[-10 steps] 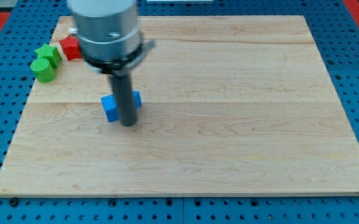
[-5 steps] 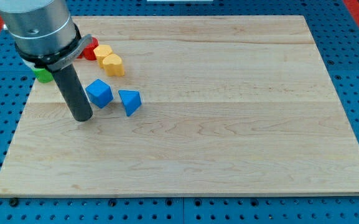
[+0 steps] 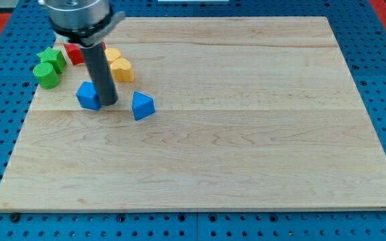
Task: Push the blue cube below the red blocks
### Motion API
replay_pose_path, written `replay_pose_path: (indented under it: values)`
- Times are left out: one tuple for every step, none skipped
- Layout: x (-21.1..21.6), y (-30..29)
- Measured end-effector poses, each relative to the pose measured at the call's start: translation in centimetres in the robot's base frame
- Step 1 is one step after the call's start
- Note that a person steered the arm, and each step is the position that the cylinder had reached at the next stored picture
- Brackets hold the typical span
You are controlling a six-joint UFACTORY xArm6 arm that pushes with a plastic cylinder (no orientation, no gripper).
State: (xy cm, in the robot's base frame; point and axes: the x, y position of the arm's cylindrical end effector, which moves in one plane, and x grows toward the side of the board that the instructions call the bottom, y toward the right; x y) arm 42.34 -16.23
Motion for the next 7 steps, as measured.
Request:
replay_pose_path:
  values:
    - [0.0, -0.8]
    - [-0.6, -1.7]
    - [1.2, -1.7]
    - [2.7, -2.5]
    - [1.7, -4.2]
    - [0.8, -4.4]
    - [2.2, -3.9]
